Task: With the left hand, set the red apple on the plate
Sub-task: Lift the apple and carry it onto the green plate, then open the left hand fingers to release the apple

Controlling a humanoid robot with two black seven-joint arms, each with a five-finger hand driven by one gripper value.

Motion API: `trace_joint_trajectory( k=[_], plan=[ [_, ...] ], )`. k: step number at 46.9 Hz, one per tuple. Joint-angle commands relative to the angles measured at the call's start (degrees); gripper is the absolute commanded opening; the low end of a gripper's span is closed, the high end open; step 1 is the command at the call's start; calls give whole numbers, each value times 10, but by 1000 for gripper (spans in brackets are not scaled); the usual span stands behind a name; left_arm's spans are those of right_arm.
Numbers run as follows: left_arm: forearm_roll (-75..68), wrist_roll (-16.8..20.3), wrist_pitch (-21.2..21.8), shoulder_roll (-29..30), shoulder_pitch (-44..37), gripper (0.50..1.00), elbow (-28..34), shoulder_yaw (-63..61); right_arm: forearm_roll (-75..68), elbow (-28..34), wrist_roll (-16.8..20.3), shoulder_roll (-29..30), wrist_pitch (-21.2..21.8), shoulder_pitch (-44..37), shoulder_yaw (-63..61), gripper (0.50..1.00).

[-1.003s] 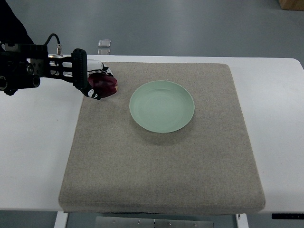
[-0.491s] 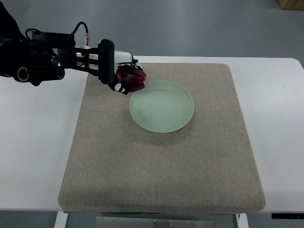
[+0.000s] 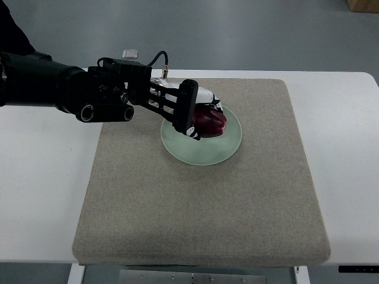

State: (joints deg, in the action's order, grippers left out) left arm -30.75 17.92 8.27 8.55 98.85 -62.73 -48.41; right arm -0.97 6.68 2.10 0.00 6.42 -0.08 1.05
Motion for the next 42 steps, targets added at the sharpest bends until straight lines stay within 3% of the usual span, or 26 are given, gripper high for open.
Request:
trace_joint_trajectory(
  k=[1,20,42],
  plan=[
    [-1,0,-3,0,-2,574,0,-1,0,0,0,0,0,1,0,930],
    [-1,0,-6,1,-17,591,4,-9,0,0,0,0,0,0,0,930],
    [0,0,-6,3,-26,848,3,-16,0,0,0,0,0,0,0,928]
  ],
)
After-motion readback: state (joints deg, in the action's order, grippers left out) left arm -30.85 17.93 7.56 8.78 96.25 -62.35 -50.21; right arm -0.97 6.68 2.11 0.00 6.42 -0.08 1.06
